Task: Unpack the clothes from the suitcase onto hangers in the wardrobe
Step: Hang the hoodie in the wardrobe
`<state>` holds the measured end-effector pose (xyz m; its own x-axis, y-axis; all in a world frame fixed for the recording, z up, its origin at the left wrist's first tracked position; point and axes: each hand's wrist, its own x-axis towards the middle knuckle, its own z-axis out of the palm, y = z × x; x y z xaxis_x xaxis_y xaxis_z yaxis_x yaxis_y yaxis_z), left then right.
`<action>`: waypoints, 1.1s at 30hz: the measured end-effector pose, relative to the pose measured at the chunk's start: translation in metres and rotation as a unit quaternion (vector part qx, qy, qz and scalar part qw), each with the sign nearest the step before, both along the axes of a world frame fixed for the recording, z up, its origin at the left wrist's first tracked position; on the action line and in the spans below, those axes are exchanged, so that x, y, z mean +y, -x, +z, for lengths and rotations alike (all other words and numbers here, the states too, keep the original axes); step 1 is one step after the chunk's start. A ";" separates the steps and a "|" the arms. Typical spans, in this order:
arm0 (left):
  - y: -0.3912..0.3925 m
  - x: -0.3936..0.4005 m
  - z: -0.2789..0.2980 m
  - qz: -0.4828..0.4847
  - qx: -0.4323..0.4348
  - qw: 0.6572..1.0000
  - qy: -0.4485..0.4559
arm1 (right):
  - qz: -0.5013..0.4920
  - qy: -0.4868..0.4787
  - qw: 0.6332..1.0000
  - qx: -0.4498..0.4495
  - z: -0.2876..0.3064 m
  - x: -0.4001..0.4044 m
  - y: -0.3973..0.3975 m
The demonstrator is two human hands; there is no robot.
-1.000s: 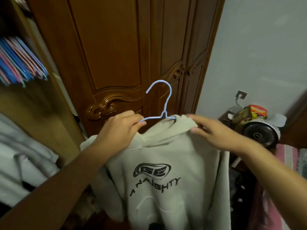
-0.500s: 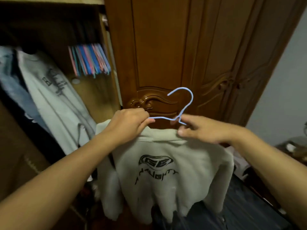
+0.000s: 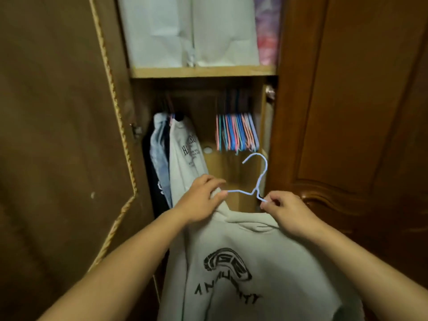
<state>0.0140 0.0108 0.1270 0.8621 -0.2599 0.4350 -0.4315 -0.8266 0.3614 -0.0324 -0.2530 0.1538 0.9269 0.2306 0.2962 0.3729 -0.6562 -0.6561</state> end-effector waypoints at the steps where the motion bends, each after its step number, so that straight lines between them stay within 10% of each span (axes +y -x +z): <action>1: -0.014 0.015 0.008 0.029 0.026 0.999 0.030 | -0.025 0.016 1.000 0.002 0.001 0.012 -0.014; 15: -0.219 0.102 0.088 0.331 0.008 0.940 0.087 | -0.083 0.020 0.987 0.136 0.015 0.063 -0.116; 33: -0.283 -0.058 0.088 0.042 0.173 0.976 0.125 | -0.172 0.024 0.976 0.134 0.029 0.002 -0.092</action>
